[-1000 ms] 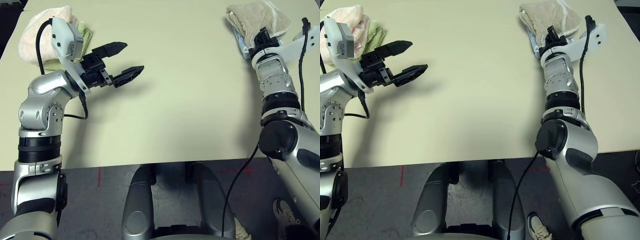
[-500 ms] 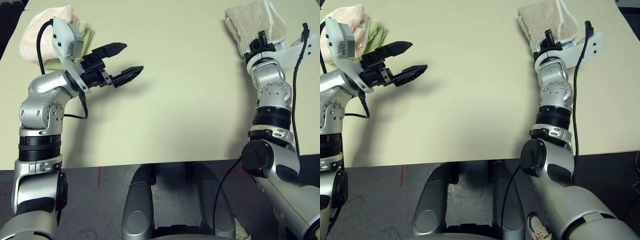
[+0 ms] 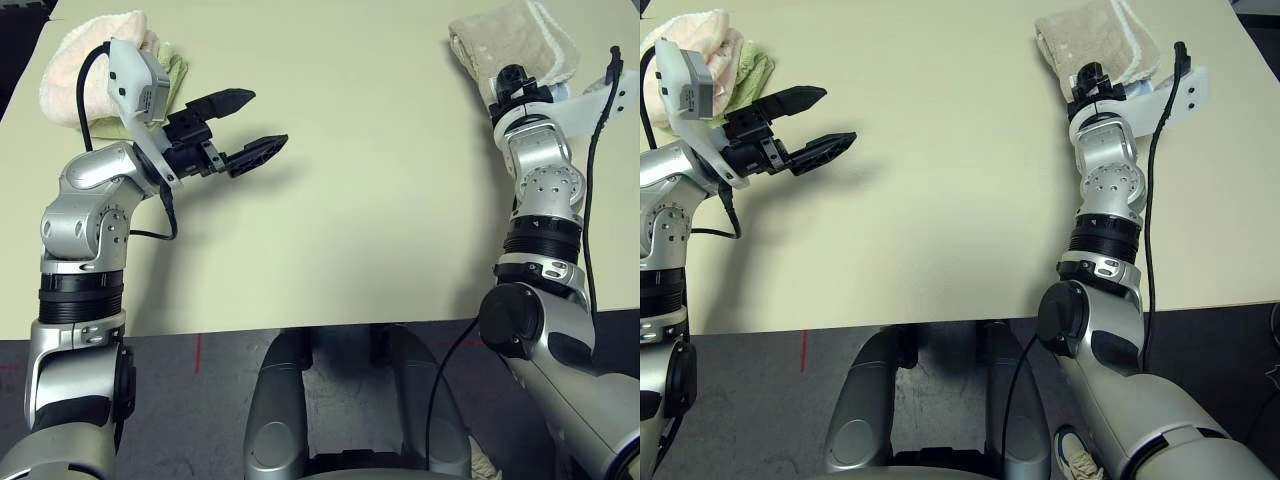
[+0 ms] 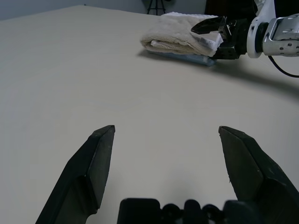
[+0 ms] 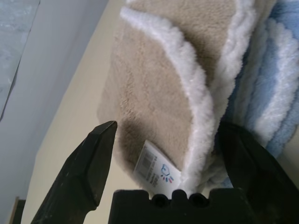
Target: Fold the towel and set it aside.
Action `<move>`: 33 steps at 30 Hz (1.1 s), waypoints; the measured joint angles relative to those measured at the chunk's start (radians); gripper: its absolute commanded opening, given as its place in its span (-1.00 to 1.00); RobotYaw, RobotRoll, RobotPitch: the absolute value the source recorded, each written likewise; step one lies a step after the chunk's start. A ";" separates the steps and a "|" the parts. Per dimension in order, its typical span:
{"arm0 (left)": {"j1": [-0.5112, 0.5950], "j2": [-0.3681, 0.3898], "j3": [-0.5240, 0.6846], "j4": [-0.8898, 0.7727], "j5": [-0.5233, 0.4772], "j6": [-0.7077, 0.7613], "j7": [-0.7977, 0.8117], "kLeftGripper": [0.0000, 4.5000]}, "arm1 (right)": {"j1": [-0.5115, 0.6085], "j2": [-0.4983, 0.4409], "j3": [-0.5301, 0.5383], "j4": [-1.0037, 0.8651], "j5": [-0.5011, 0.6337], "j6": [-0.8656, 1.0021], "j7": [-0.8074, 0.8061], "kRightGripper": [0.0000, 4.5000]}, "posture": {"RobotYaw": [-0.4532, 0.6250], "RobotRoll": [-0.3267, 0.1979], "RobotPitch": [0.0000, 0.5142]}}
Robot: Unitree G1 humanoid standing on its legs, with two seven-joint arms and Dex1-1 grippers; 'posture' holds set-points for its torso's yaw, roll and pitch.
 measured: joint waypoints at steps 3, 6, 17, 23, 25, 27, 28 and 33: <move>0.000 0.000 -0.001 0.002 0.001 0.000 -0.001 1.00 | 0.028 -0.002 0.001 -0.061 0.023 0.063 -0.045 0.98 | -0.31 0.25 0.37; -0.004 -0.001 -0.005 0.012 0.004 -0.005 -0.008 1.00 | 0.066 -0.010 0.001 -0.162 0.059 0.152 -0.120 0.98 | -0.35 0.25 0.34; -0.038 -0.023 -0.004 0.090 0.025 -0.045 -0.008 1.00 | 0.311 -0.243 0.159 -0.593 0.182 0.417 -0.044 0.98 | -0.43 0.25 0.29; -0.016 -0.094 0.006 0.081 0.104 -0.044 0.217 1.00 | 0.309 -0.351 0.361 -0.456 -0.078 0.160 0.345 0.98 | -0.37 0.25 0.24; 0.010 -0.128 0.018 0.076 0.133 -0.044 0.311 1.00 | 0.269 -0.350 0.409 -0.342 -0.168 0.028 0.458 0.98 | -0.32 0.25 0.21; 0.020 -0.163 0.040 0.076 0.156 -0.049 0.402 1.00 | 0.222 -0.327 0.434 -0.219 -0.229 -0.091 0.540 0.98 | -0.29 0.25 0.18; 0.020 -0.181 0.056 0.080 0.171 -0.065 0.458 1.00 | 0.192 -0.304 0.436 -0.145 -0.254 -0.150 0.568 0.98 | -0.28 0.25 0.16; 0.016 -0.211 0.139 0.196 0.277 -0.261 0.709 1.00 | 0.065 -0.229 0.436 0.241 -0.377 -0.441 0.643 0.98 | -0.18 0.25 0.11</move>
